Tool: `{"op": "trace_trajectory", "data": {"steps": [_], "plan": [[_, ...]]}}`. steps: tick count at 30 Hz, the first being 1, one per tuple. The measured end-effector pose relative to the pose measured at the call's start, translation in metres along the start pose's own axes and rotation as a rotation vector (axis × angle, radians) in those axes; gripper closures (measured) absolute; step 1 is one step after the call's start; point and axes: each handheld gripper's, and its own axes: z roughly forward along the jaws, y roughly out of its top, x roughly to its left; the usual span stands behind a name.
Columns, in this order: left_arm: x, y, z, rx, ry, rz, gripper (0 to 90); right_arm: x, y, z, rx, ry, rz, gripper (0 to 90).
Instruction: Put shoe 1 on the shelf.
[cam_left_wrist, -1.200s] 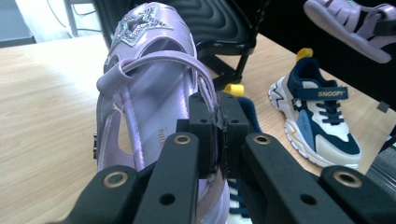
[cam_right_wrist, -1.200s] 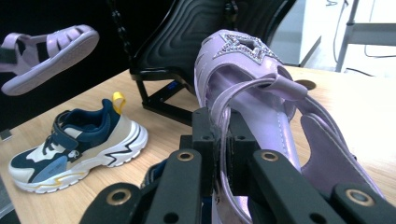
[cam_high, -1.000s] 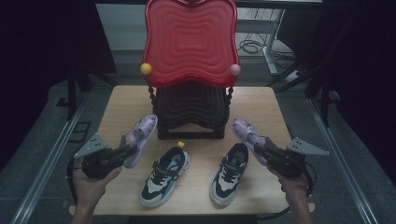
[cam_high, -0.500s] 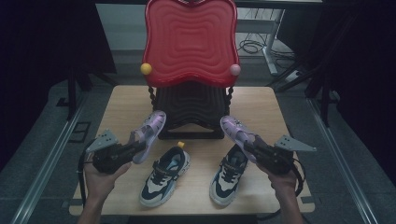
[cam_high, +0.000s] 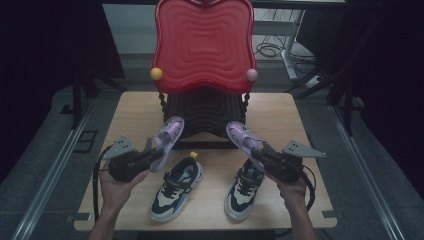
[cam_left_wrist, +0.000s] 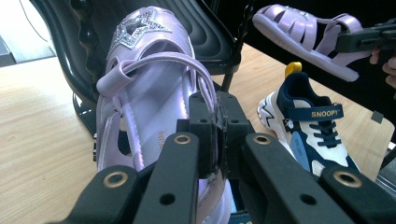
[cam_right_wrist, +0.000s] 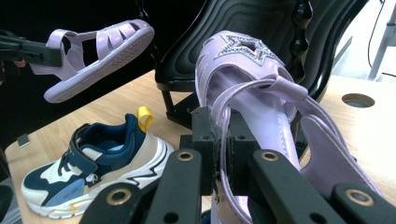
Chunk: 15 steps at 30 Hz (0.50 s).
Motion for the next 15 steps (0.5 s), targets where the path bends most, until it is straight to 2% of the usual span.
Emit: {"op": "trace_trajectory", "data": {"steps": [15], "plan": [[-0.005, 0.013, 0.018, -0.016, -0.002, 0.011, 86.9, 0.007, 0.007, 0.022, -0.004, -0.02, 0.012, 84.7]]}}
